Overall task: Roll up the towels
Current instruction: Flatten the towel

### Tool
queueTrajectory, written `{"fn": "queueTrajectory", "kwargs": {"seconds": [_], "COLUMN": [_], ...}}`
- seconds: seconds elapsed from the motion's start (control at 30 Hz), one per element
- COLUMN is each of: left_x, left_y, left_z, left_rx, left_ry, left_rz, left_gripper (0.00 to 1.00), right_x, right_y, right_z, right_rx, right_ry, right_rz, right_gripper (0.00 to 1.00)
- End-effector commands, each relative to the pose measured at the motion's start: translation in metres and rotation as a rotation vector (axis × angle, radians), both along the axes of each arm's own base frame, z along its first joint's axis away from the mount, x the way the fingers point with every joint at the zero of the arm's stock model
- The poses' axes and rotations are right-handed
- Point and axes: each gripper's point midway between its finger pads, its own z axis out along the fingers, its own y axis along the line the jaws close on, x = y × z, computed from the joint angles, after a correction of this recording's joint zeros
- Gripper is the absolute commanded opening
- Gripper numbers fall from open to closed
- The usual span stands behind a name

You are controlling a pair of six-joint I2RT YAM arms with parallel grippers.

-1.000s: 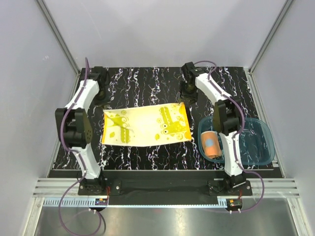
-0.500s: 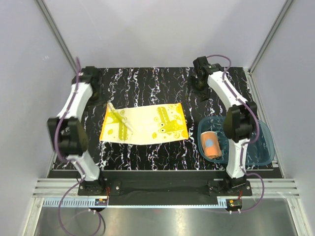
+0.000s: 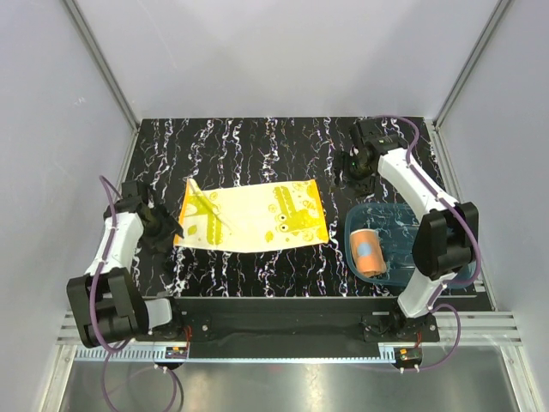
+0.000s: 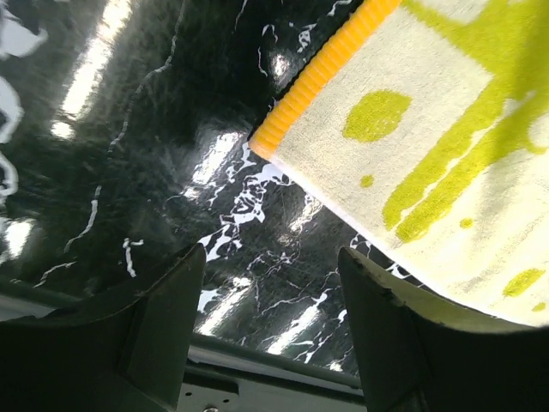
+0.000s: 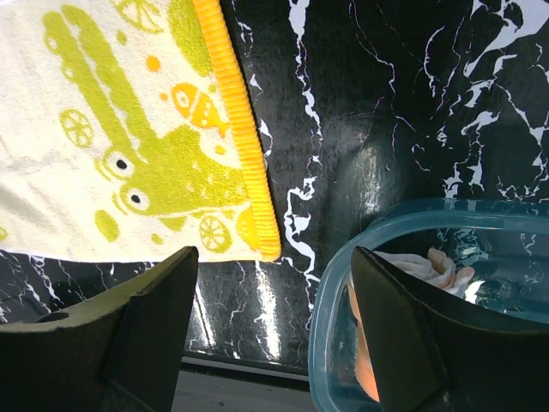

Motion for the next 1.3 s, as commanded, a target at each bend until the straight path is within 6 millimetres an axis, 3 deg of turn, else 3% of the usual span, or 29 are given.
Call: {"fn": "queueTrajectory", "kwargs": {"seconds": [0.0,0.13,0.37,0.73,0.97,1.27], "left_x": [0.033,0.039,0.038,0.026,0.029,0.037], "left_y": [-0.007,-0.008,0.011,0.013,0.026,0.025], "left_z": [0.004,-0.006,-0.02,-0.055,-0.06,-0.066], "left_rx": [-0.077,-0.096,-0.016,-0.011,0.049,0.042], "left_ry": [-0.151,-0.165,-0.124,-0.099,-0.1,-0.106], "left_rz": [0.013,0.059,0.18,0.258,0.289,0.281], "left_gripper": [0.67,0.67,0.61,0.58,0.51,0.38], "right_x": [-0.001,-0.003,-0.002,-0.002,-0.001,-0.013], "right_y": [0.009,0.011,0.015,0.01,0.012,0.018], "right_z": [0.018,0.013,0.011,0.004,0.0,-0.011], "right_rx": [0.053,0.071,0.087,0.046,0.055,0.094], "right_ry": [-0.072,-0.059,-0.059,-0.046,-0.032,0.005], "right_rz": [0.029,0.027,0.033,0.058,0.059,0.076], "right_gripper": [0.78,0.77,0.77,0.77,0.76,0.75]}}
